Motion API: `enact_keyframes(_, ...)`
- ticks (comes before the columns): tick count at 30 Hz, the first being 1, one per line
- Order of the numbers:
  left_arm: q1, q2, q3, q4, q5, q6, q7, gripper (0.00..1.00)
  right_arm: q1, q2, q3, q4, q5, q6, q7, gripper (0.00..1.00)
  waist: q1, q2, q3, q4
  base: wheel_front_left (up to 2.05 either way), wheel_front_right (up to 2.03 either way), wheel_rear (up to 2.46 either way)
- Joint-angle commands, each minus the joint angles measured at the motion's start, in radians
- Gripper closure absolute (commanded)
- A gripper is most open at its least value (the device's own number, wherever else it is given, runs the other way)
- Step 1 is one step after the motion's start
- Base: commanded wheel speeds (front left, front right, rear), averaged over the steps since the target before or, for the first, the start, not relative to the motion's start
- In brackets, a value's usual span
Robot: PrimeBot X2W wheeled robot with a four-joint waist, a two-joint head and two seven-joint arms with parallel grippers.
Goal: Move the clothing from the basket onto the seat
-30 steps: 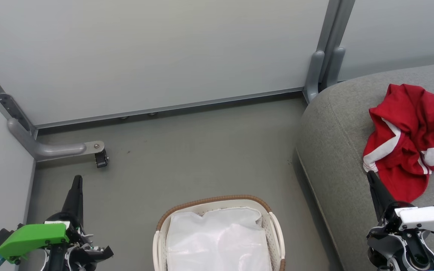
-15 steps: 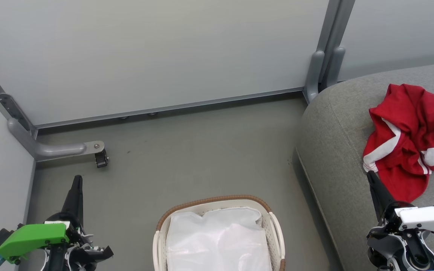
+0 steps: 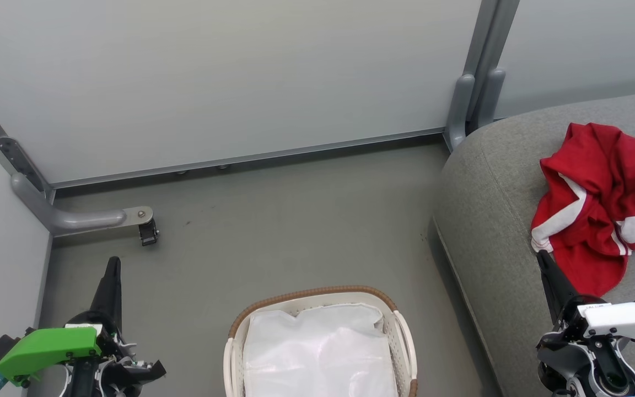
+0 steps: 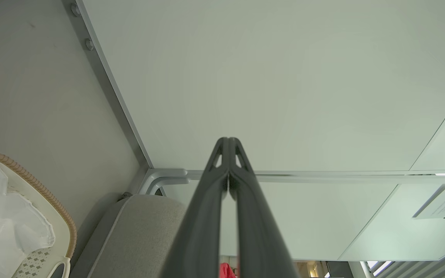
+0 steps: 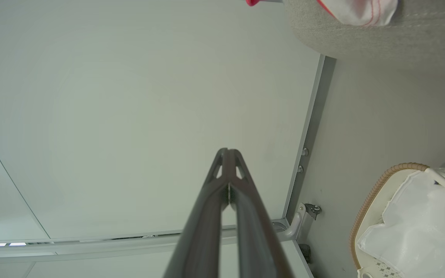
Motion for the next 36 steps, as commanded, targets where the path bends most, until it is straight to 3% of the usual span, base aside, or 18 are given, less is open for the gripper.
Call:
enact_keyframes(1, -0.013, 0.007, 0.002, -0.002, -0.003, -0.005, 0.003, 1.0, -0.008, -0.006, -0.002, -0.003, 0.004, 0.0, 0.003, 1.0, 0.0, 0.0, 0.0, 0.0, 0.0, 0.0, 0.0)
enact_keyframes(36, -0.013, 0.007, 0.002, -0.002, -0.003, -0.005, 0.003, 1.0, -0.008, -0.006, -0.002, -0.003, 0.004, 0.0, 0.003, 1.0, 0.0, 0.0, 0.0, 0.0, 0.0, 0.0, 0.0)
